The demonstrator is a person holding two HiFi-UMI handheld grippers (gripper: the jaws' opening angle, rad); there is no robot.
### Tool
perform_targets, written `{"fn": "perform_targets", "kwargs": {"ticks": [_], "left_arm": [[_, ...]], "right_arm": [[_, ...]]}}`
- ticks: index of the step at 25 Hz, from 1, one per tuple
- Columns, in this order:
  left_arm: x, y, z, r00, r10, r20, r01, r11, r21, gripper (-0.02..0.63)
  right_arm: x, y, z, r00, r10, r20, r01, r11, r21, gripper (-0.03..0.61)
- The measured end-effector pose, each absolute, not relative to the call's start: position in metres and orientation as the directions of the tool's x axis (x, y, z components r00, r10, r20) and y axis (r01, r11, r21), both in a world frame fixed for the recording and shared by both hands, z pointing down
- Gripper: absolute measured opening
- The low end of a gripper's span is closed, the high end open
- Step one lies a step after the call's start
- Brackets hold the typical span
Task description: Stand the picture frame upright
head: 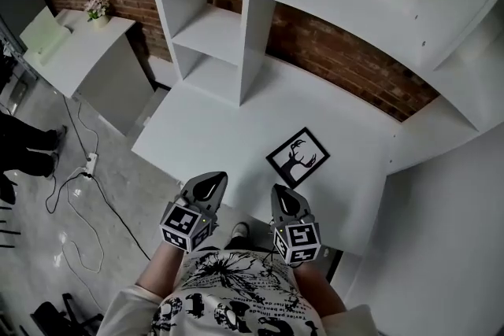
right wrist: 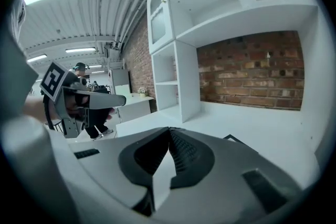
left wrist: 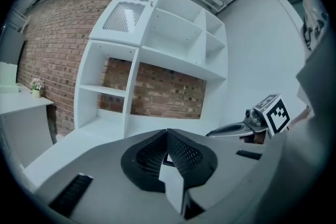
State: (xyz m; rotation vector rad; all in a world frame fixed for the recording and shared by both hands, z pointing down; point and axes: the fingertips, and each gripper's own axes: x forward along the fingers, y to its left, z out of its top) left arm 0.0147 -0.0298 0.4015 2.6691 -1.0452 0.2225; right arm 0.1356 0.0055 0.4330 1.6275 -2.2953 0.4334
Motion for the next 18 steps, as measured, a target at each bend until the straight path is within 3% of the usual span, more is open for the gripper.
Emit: {"fn": "perform_targets", "kwargs": {"ticks": [18], "left_arm": [[0.068,-0.111,0.49,0.785,-0.483,0.387,-0.597,-0.758,0.265,0.006]], "right_arm": [[0.185,-0.06,0.526,-0.2,-0.786,0.586,-0.976,0.21,-0.052,0.005]]}}
